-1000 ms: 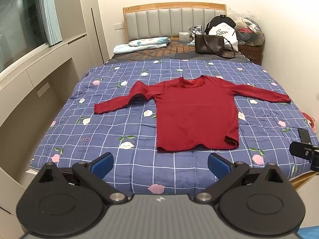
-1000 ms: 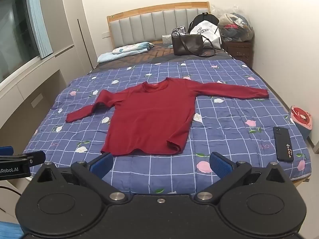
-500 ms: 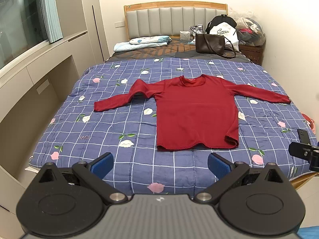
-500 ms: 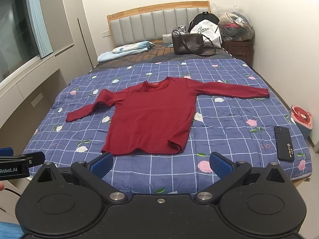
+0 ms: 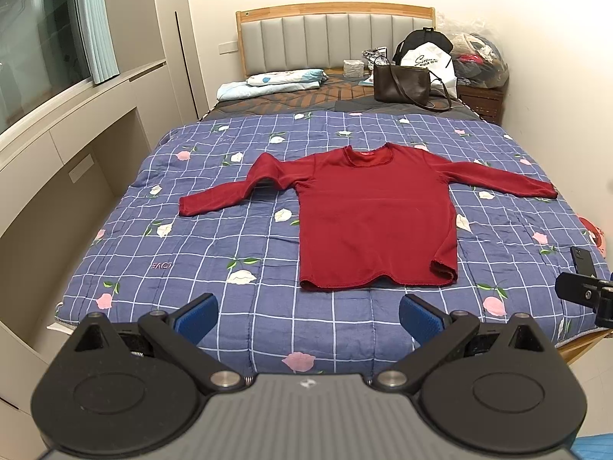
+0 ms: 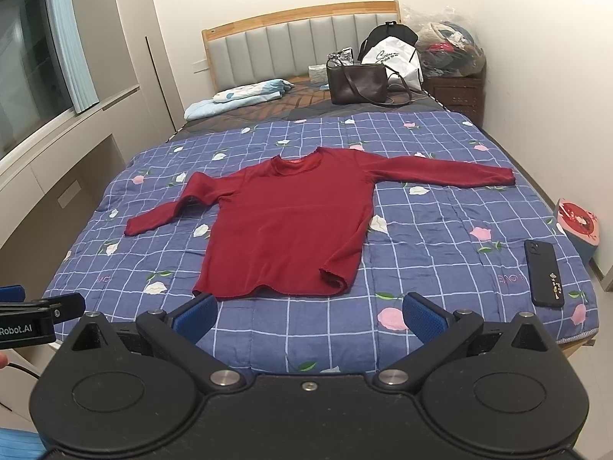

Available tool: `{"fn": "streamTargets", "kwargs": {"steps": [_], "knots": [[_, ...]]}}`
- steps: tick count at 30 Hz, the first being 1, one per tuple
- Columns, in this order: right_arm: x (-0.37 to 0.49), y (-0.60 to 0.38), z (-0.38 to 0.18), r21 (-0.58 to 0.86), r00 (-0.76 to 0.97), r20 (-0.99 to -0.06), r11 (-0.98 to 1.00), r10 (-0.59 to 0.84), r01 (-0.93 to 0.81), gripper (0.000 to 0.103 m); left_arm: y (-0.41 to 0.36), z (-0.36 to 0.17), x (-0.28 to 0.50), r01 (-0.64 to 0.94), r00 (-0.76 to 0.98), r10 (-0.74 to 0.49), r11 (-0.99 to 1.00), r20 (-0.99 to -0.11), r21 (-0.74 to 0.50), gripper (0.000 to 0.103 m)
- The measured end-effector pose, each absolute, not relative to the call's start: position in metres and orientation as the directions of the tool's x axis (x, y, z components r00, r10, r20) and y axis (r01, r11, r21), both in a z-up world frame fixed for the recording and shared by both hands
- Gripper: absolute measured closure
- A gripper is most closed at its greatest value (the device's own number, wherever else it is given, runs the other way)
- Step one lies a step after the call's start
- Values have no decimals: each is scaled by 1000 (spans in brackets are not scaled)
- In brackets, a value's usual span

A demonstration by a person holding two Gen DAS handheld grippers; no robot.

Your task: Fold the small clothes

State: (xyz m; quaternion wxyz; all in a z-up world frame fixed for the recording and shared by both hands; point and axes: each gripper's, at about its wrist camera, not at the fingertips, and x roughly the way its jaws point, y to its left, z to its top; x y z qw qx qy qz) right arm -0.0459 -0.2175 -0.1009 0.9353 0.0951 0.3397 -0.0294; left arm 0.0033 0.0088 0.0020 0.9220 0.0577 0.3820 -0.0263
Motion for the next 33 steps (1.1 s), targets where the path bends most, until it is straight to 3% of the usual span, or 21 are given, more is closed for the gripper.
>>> {"fn": "streamTargets", "kwargs": {"steps": [28,33], "knots": [[-43,-223,-105,161,766,-643,979,7,126,0,8,0,3,93,704,-5,992,-710,86,0],[-40,-221,-98,115,745,-665,980,-45,161,0,11,4,9,86,685,9,992,-729,93,0]]}}
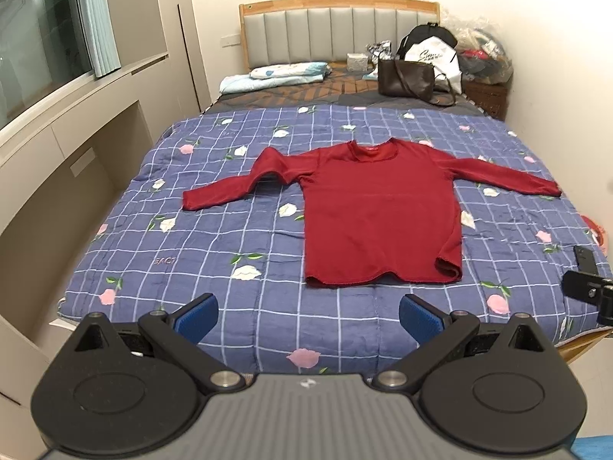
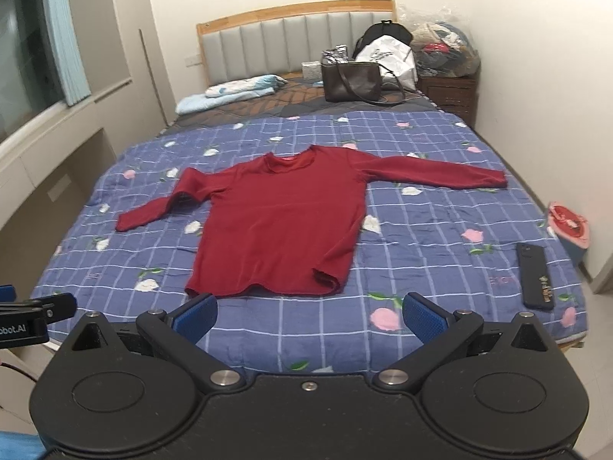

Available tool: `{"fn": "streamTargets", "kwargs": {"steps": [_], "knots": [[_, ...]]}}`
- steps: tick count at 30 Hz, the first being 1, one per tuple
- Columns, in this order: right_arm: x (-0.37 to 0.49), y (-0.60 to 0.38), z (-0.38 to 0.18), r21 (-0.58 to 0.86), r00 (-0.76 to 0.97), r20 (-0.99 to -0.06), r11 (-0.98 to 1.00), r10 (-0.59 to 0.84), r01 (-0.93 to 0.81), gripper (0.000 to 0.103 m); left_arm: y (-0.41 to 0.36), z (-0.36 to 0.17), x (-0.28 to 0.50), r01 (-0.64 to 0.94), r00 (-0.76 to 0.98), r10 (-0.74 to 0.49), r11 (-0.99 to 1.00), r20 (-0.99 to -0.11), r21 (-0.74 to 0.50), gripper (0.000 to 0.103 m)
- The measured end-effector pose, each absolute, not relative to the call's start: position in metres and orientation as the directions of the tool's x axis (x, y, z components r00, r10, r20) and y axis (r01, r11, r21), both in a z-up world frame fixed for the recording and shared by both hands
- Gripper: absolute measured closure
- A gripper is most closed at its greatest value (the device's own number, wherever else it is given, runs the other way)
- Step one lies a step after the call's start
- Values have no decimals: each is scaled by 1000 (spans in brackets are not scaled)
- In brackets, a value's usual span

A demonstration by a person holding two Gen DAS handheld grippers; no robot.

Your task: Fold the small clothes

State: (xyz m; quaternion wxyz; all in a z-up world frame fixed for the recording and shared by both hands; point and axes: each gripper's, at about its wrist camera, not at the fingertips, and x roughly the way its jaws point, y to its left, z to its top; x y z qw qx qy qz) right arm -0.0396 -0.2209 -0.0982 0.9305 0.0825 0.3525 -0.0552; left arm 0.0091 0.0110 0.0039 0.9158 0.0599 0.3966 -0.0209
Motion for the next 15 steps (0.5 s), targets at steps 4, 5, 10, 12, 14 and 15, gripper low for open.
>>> {"fn": "streamTargets", "kwargs": {"steps": [4,5,10,12,14,15], "knots": [[-31,-221,-79,87,668,-733,956,-130,281,0,4,17,21,89,633,75,982,-771,169,0],[-29,-220,-73,89,652,-745,948,-139,305,0,2,24,22,91,632,76,981,-772,171,0],[-36,-208,-38,76,674,-723,951,-153,298,0,3,53,24,92,629,23,990,-777,104,0],[-37,-203,-28,73,683,-714,954,-154,292,0,4,60,25,93,630,14,991,-776,93,0],[-40,-202,-22,93,691,-709,954,-138,286,0,3,62,24,98,636,20,989,-771,106,0],[-40,-202,-18,102,694,-708,953,-131,284,0,2,62,24,99,636,25,989,-772,114,0]]}}
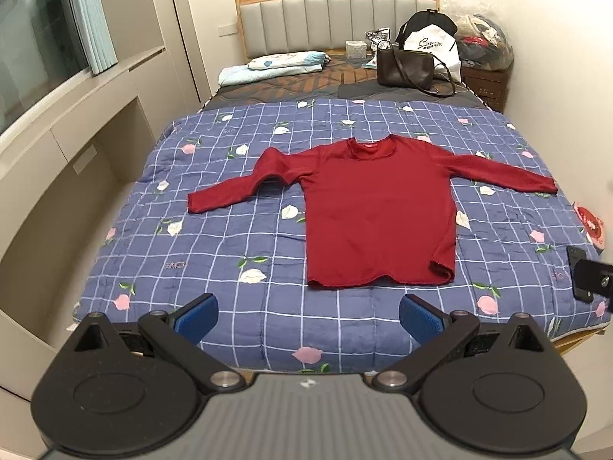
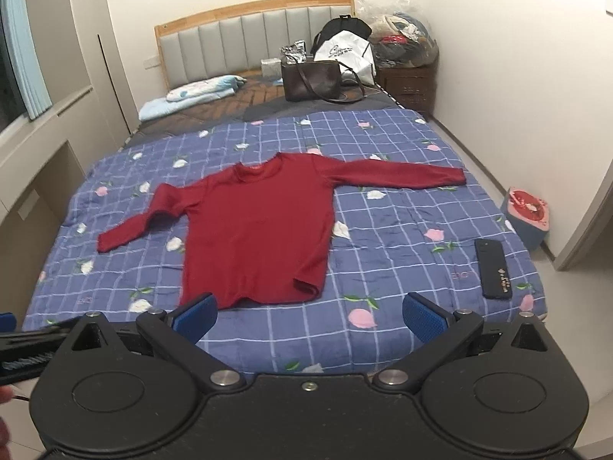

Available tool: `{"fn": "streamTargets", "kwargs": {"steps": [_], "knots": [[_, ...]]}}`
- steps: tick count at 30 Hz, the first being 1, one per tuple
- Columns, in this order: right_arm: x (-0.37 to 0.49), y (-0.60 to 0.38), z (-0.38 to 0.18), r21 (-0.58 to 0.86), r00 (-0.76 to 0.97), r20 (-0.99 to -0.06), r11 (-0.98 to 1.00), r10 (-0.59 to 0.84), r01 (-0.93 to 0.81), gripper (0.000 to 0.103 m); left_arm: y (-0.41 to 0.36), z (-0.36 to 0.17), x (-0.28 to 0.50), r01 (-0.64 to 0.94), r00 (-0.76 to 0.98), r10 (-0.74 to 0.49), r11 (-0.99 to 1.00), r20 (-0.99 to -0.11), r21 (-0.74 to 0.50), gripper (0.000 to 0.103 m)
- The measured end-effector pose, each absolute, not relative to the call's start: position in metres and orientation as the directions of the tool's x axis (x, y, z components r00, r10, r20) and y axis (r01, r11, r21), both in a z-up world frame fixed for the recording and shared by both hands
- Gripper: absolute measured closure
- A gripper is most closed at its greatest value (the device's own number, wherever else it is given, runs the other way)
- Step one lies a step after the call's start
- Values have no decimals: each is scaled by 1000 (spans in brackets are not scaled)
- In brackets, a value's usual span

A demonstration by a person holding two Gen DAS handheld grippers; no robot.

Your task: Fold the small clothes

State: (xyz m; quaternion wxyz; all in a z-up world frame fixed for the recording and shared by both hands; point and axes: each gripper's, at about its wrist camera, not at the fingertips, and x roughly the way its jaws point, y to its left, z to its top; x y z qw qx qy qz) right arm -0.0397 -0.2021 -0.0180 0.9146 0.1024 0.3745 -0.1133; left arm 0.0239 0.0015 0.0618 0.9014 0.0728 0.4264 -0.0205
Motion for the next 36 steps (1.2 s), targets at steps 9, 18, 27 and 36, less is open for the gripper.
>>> {"fn": "streamTargets", "kwargs": {"steps": [9,18,27,36], "knots": [[-39,-202,-16,123,686,-718,948,-120,295,0,4,59,25,92,616,31,990,-787,111,0],[-38,-202,-20,127,678,-726,945,-118,301,0,5,56,26,92,605,27,990,-796,104,0],[-37,-204,-22,131,666,-735,940,-122,316,0,7,52,27,102,590,16,990,-807,94,0],[-37,-193,-26,89,649,-747,946,-144,312,0,13,50,28,118,588,0,989,-809,86,0]]}}
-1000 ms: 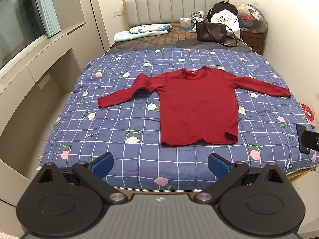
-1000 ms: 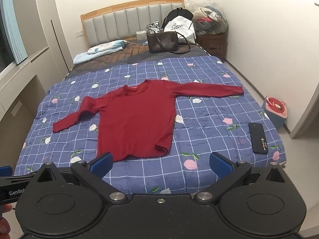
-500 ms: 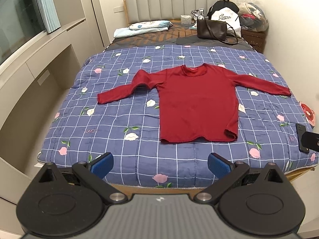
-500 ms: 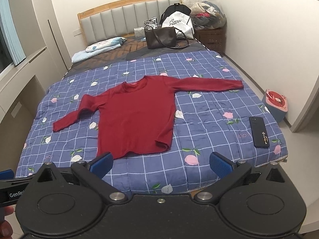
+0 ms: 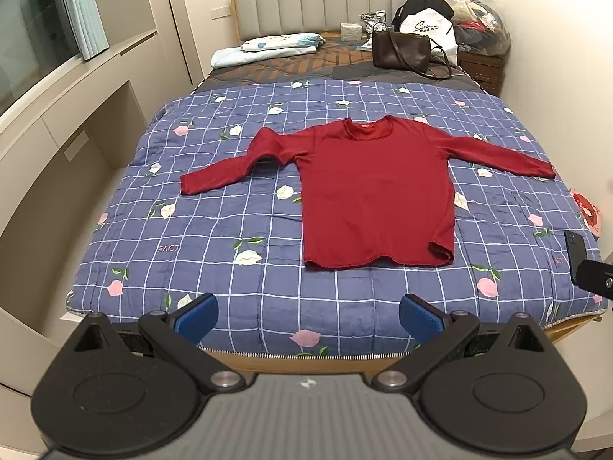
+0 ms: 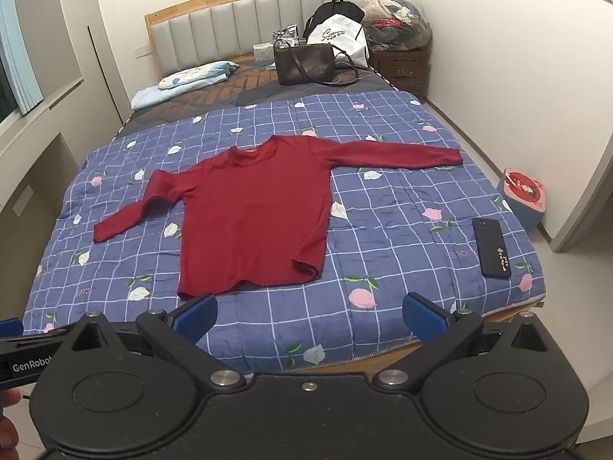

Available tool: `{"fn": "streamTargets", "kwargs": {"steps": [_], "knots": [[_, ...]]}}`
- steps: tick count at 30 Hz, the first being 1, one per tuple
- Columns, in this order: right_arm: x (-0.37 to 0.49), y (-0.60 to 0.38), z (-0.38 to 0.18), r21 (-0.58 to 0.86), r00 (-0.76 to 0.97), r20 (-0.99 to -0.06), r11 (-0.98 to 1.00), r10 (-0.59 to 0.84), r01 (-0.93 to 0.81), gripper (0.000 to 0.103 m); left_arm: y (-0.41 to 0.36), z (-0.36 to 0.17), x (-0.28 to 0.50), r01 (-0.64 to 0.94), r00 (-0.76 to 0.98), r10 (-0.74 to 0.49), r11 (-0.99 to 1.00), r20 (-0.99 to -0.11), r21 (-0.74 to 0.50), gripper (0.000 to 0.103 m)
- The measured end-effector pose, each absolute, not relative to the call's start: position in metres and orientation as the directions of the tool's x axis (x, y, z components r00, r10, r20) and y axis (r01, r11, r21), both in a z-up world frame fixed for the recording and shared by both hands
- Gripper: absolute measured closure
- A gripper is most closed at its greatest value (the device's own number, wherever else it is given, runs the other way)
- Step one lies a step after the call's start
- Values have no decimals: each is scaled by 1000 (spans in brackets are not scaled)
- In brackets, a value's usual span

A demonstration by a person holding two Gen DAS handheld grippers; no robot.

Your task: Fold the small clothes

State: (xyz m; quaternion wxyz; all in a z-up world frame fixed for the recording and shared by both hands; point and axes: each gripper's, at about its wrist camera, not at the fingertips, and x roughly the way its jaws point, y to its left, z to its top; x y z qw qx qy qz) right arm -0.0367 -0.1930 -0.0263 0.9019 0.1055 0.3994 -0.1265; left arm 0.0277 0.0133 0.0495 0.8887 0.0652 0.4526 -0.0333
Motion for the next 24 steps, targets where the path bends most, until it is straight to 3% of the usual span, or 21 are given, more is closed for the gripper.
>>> {"fn": "streamTargets", "kwargs": {"steps": [14,24], "knots": [[-23,-199,-33,72,635,-754,939,-169,336,0,5,40,51,132,570,2,987,-822,94,0],[40,-247,-60,101,590,-796,931,-136,351,0,-26,18,114,100,530,47,988,-847,118,0]]}}
